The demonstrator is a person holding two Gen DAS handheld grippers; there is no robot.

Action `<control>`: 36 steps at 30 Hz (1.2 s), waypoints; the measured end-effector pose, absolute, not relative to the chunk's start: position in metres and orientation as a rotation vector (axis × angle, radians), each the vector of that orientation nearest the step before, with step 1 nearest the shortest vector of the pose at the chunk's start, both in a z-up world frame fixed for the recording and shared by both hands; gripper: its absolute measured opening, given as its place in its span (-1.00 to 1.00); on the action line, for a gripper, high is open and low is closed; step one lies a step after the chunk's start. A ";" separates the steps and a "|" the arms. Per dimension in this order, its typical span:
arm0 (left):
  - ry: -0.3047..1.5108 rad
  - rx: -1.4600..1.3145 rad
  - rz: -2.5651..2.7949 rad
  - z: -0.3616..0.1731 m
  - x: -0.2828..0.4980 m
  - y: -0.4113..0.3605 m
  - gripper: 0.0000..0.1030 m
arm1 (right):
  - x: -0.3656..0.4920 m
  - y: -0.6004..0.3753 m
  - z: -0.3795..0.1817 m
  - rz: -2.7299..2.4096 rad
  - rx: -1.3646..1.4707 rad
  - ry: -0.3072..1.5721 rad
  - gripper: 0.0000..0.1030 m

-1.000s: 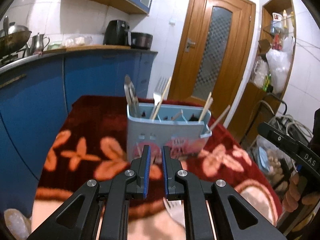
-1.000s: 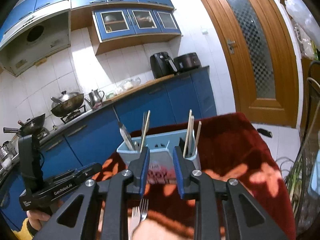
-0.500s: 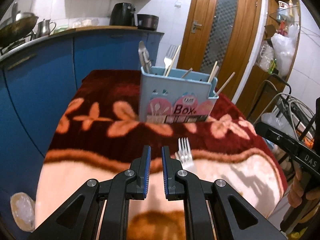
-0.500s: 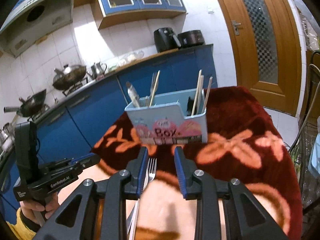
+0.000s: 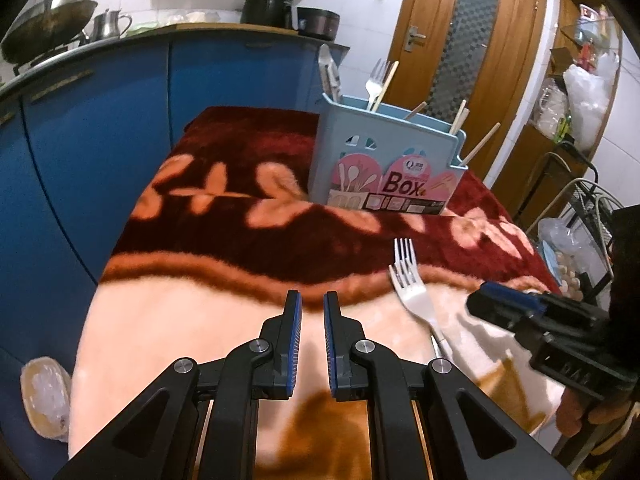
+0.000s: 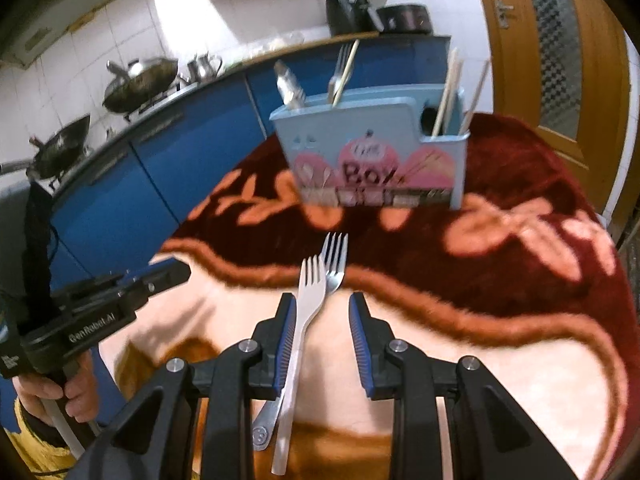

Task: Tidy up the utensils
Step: 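Move both tools down to the last forks, right tool over the white plastic fork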

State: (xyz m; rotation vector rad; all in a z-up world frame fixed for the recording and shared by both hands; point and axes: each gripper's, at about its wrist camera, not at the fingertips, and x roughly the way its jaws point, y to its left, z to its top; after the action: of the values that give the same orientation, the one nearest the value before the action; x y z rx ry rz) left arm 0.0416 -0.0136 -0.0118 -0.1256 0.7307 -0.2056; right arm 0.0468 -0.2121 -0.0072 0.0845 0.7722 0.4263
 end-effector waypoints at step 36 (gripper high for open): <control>0.848 -0.132 -0.362 -0.020 0.054 -0.060 -0.79 | 0.050 -0.249 -0.009 0.412 0.170 0.796 -0.73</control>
State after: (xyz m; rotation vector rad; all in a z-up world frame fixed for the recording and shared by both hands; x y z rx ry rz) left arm 0.0544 -0.0597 -0.0198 -0.1323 0.8476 -0.3621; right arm 0.0502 -0.2490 -0.0090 0.1704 0.7956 0.4118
